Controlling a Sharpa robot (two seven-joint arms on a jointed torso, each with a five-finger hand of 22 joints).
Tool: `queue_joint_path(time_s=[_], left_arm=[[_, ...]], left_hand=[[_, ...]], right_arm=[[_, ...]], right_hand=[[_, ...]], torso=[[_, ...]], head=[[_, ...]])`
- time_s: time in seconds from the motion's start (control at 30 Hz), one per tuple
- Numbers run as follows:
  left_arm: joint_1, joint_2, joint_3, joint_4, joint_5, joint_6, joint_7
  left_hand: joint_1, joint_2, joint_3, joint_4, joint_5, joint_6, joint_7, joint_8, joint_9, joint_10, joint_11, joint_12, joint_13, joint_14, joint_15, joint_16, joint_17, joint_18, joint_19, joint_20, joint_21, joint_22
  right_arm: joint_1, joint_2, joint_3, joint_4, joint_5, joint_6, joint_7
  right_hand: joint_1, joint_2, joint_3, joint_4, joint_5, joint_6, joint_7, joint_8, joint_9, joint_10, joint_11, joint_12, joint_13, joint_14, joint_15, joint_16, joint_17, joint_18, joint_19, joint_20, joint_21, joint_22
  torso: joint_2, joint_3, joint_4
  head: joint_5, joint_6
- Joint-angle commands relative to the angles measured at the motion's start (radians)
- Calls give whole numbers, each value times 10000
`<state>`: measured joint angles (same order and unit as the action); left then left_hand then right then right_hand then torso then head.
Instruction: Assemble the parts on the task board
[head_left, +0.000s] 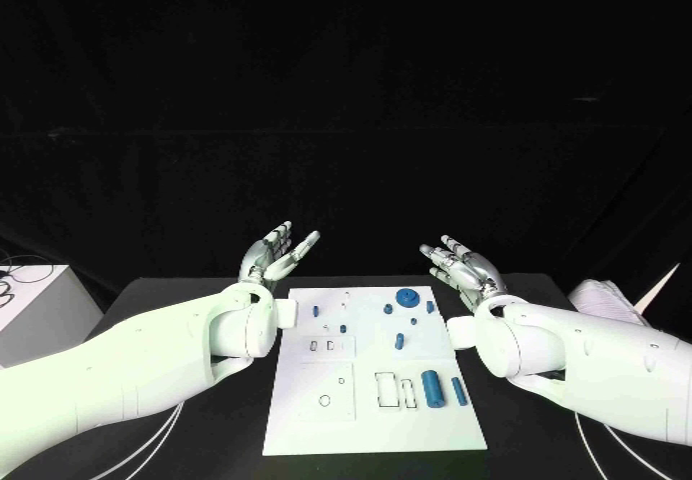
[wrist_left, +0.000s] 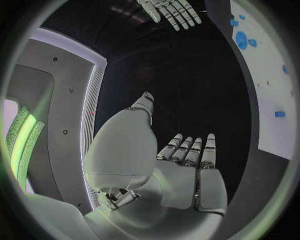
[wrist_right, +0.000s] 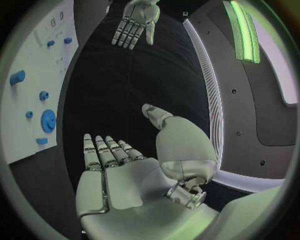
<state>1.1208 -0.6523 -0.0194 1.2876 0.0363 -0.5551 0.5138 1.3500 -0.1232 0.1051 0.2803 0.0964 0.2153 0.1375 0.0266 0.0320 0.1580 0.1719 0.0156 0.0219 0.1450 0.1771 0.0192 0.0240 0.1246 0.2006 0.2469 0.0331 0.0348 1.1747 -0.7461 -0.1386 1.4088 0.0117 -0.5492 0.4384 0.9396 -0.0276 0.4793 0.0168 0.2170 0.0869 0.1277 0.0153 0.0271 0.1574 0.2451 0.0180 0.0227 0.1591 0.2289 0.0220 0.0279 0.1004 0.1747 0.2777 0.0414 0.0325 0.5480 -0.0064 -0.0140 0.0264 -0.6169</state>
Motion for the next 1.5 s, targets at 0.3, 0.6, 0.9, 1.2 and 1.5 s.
queue_joint_path(time_s=[0.3,0.6,0.9,1.2,1.5], left_arm=[[173,298,-35,-633,340,2057,426],[189,-864,-42,507,-351,2251,301],[242,-1913,-22,1939,-699,2435,75],[331,-2820,41,3263,-929,2663,-151],[389,-3402,164,4301,-1224,3052,-346]], left_hand=[[884,291,292,66,37,1801,1167,547,352,2199,459,441,230,3314,749,1019,654,-130,3327,442,1429,718],[1337,409,620,-159,-8,6176,965,2248,1340,8268,53,1825,662,8323,-482,3640,2333,597,6742,-53,3638,1602],[1587,-61,1418,-44,-20,6524,747,2397,1694,9222,-247,1458,597,8903,-928,6127,4360,552,7301,-603,5499,2646],[1354,-375,2028,-110,-32,6534,698,2406,1977,9471,-320,1211,630,8765,-1051,8085,5887,569,7317,-789,7656,3979],[1126,-513,2146,-170,-61,6450,680,2377,2100,9431,-337,1162,703,8942,-1098,8614,6301,588,7507,-854,8744,4620]], right_arm=[[539,171,-524,-719,-250,3226,-816],[762,144,-483,-1433,-6960,1736,-974],[1166,127,-442,-1526,-10827,1674,-2048],[1678,172,-418,-1370,-13438,2107,-3306],[1931,349,-414,-1112,-15589,2249,-4481]], right_hand=[[2287,-364,368,-1136,-567,2099,1676,713,564,2533,148,397,223,2903,171,769,525,150,2559,129,1090,440],[3835,-580,91,-1962,-238,7175,1112,2531,1651,8285,-663,1369,427,8510,-1126,2721,1518,786,7875,-735,4271,1800],[3813,-732,383,-2228,-194,8722,640,2276,1681,10415,-1255,745,432,10883,-1906,3182,2672,822,7686,-1438,8111,4348],[3316,-1100,739,-1998,-301,9150,406,2074,1886,11054,-1571,454,506,12352,-2251,4117,4056,858,8574,-1704,9014,4850],[2907,-1595,1095,-1650,-433,8834,308,1710,2030,10626,-1578,434,455,12749,-2316,4969,4916,463,10223,-1761,10380,7068]], torso=[[0,-2,-4],[334,69,-74],[768,64,-79],[1224,43,-14],[1598,-18,73]], head=[[1,1],[-124,-203],[-239,-28],[-388,120],[-461,194]])
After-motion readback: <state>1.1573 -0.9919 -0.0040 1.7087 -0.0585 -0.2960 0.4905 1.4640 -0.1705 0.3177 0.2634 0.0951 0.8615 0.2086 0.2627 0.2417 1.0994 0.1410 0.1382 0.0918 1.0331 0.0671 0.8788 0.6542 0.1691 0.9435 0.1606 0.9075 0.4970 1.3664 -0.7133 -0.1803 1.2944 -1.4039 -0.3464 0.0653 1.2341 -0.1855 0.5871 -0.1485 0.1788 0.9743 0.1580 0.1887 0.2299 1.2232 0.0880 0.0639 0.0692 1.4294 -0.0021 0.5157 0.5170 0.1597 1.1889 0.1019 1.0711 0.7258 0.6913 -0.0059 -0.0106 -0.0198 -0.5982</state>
